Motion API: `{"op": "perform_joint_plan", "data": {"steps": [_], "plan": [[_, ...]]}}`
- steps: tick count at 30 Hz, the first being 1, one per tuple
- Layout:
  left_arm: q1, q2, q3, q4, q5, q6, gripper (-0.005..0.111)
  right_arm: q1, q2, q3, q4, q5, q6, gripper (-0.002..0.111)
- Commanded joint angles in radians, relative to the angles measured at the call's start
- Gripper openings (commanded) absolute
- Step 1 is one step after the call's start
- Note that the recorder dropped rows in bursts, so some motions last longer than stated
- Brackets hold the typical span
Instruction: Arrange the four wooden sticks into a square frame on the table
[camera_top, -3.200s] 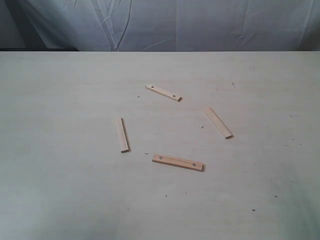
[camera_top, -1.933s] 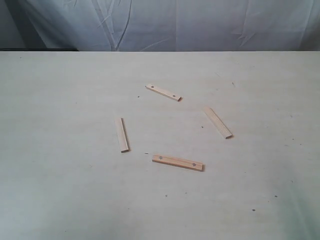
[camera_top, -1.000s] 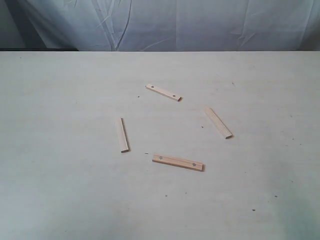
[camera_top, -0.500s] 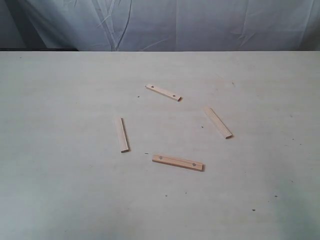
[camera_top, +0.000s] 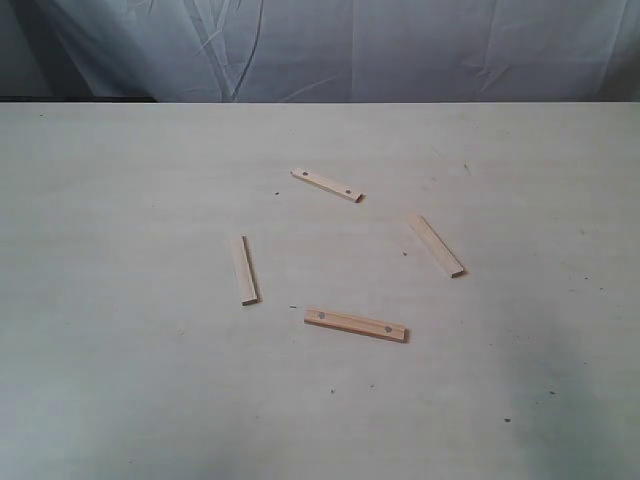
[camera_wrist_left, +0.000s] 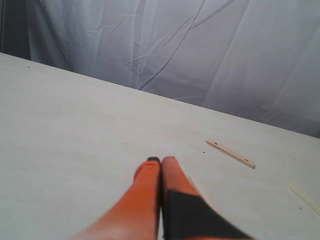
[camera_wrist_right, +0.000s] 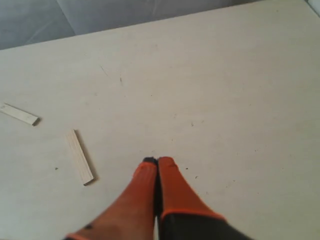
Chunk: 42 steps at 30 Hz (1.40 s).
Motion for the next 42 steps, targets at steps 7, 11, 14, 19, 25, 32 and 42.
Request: {"op": "perform_joint_plan", "data": {"steps": [7, 11, 14, 19, 25, 32, 42], "plan": [[-0.006, -0.005, 0.002, -0.005, -0.006, 0.000, 0.000, 0.005, 0.389, -0.043, 0.149, -0.112, -0.092, -0.001], [-0.006, -0.005, 0.002, -0.005, -0.006, 0.000, 0.000, 0.053, 0.497, -0.170, 0.285, 0.066, -0.301, -0.001], [-0.006, -0.005, 0.002, -0.005, -0.006, 0.000, 0.000, 0.111, 0.574, -0.275, 0.318, 0.161, -0.327, -0.001], [-0.006, -0.005, 0.002, -0.005, -0.006, 0.000, 0.000, 0.226, 0.722, -0.463, 0.323, 0.186, -0.328, -0.001], [-0.006, -0.005, 0.002, -0.005, -0.006, 0.000, 0.000, 0.338, 0.985, -0.755, 0.334, 0.274, -0.312, -0.001], [-0.006, -0.005, 0.002, -0.005, -0.006, 0.000, 0.000, 0.401, 1.334, -1.137, 0.348, 0.388, -0.268, -0.001], [-0.006, -0.005, 0.002, -0.005, -0.006, 0.000, 0.000, 0.414, 1.714, -1.535, 0.333, 0.578, -0.192, -0.001]]}}
